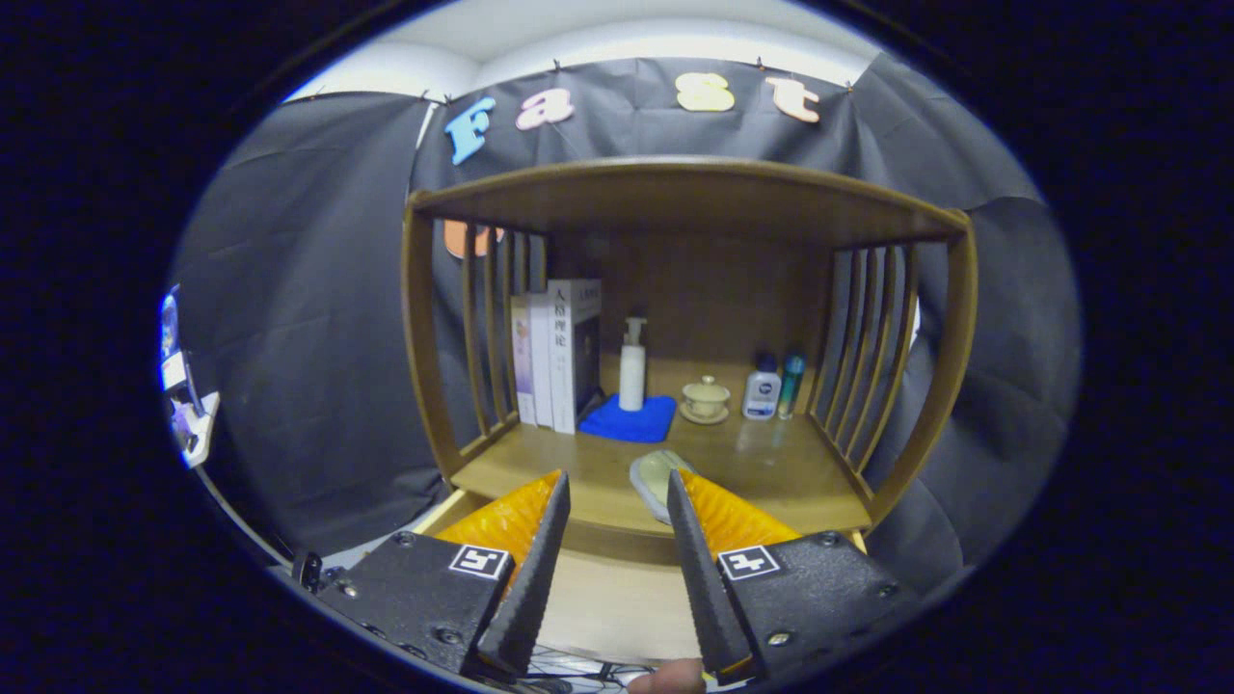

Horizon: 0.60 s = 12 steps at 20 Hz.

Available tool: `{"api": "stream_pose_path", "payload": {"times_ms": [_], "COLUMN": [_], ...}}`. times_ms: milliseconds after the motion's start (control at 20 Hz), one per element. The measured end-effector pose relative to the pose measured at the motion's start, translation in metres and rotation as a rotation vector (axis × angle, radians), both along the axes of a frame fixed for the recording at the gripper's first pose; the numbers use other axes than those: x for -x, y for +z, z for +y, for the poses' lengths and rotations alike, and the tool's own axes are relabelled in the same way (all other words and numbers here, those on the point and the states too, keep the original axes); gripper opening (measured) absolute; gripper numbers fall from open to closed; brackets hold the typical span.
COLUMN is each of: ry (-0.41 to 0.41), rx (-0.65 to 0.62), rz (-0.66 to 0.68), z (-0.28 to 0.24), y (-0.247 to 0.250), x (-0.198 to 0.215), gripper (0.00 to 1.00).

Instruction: Pull open the drawer, take out the items inside it, and place them on the countertop above the cabinet.

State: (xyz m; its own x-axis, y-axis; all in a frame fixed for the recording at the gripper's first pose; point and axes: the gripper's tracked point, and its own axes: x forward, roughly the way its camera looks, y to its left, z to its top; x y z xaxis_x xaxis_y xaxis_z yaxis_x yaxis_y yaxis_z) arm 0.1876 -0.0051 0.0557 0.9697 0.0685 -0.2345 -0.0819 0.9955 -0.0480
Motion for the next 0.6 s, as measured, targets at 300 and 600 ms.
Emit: {"api": "stream_pose_path", "payload": {"times_ms": [300, 600], "ry": [0.018, 0.035], "rx": [-0.043, -0.008], "rz": [-0.105, -0.130], "z": [0.005, 0.006], "y": [-0.004, -0.053], "x": [0.047, 0.088], "gripper": [1.00, 1.00]}}
